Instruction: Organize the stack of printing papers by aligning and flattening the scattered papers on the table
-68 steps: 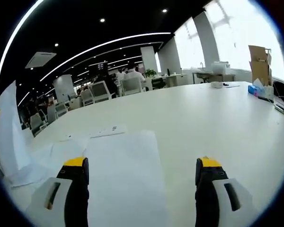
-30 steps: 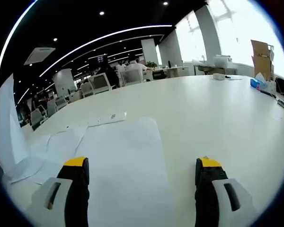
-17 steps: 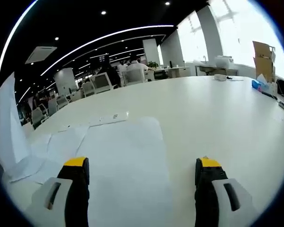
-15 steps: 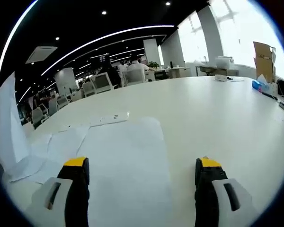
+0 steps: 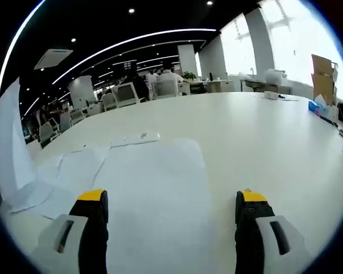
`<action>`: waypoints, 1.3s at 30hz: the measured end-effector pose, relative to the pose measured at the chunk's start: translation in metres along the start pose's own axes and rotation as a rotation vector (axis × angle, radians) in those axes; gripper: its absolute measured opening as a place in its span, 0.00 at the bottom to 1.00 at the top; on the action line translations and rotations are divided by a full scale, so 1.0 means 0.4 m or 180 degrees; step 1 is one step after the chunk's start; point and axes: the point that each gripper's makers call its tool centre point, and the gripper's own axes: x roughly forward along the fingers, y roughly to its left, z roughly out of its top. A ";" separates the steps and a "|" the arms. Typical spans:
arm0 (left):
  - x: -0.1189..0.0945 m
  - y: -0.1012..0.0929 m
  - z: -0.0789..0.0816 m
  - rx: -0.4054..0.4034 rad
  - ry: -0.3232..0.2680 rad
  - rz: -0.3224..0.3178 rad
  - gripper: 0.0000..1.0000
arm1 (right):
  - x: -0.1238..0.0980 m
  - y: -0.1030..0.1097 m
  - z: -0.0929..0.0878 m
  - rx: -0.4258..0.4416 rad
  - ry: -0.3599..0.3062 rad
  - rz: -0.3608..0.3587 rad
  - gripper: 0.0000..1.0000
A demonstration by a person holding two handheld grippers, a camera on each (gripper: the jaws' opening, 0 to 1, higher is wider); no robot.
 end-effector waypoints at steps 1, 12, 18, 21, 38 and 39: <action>0.000 0.000 0.000 -0.0001 0.0000 0.0002 0.06 | 0.001 0.000 0.000 -0.0012 -0.0004 -0.0002 0.87; 0.001 0.008 0.009 -0.0006 -0.0004 0.0003 0.06 | 0.008 0.000 -0.004 -0.0114 0.0028 -0.0037 0.88; 0.001 0.008 0.007 -0.0006 -0.0003 0.0005 0.06 | 0.013 -0.002 -0.007 -0.0188 0.0059 -0.0066 0.87; 0.000 0.008 0.007 -0.0006 -0.0006 0.0008 0.06 | 0.015 -0.002 -0.015 -0.0302 0.0112 -0.0097 0.86; 0.004 0.022 0.027 -0.0009 -0.0006 0.0005 0.06 | 0.019 -0.007 -0.031 -0.0463 0.0174 -0.0144 0.83; 0.004 0.023 0.027 -0.0008 -0.0006 0.0005 0.06 | 0.019 -0.008 -0.032 -0.0467 0.0174 -0.0145 0.80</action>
